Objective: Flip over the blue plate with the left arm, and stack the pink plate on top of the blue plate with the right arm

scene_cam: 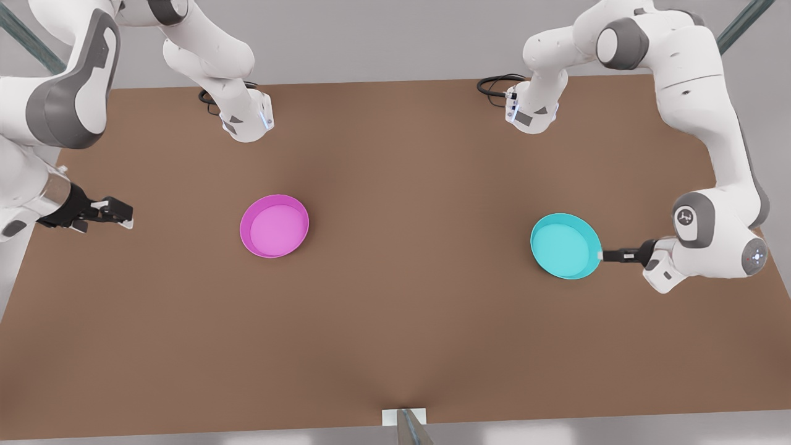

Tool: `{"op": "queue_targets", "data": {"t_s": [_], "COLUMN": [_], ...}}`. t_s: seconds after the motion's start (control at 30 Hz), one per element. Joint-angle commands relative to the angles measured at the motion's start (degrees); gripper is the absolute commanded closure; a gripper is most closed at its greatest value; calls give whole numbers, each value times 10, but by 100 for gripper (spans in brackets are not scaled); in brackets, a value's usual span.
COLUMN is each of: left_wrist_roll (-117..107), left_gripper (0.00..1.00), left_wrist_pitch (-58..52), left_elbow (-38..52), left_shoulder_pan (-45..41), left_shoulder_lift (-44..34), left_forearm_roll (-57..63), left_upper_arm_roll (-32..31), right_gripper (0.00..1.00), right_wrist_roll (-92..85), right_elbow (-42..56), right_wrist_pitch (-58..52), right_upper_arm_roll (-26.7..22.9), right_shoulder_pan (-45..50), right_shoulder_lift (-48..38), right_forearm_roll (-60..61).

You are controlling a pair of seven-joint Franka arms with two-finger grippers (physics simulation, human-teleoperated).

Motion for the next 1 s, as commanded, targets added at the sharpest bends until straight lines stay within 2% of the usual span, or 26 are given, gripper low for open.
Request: {"op": "queue_targets", "data": {"t_s": [0.0, 0.07, 0.1, 0.3, 0.9, 0.97], "left_wrist_roll": [0, 33, 50, 134, 137, 137], "left_gripper": [0, 0, 0, 0, 0, 4], "left_wrist_pitch": [11, 159, 194, 196, 215, 214], "left_elbow": [-10, -180, -223, -236, -218, -218], "left_shoulder_pan": [-1, 5, 13, 82, 82, 83], "left_shoulder_lift": [-3, -88, -107, -64, 27, 28], "left_forearm_roll": [-8, -7, -7, -24, -63, -64], "left_upper_arm_roll": [0, 0, 0, -1, -9, -11], "right_gripper": [0, 0, 0, 0, 0, 0], "right_wrist_roll": [0, 0, 0, 1, 0, 0], "right_elbow": [0, 2, 2, 1, 1, 1], "right_wrist_pitch": [0, 1, 1, -6, -11, -11], "right_upper_arm_roll": [0, 0, 0, 1, -2, -2], "right_shoulder_pan": [2, 6, 7, 20, 34, 34], "right_shoulder_lift": [1, 13, 16, 18, 25, 25], "right_forearm_roll": [0, 0, 0, 1, -11, -12]}}
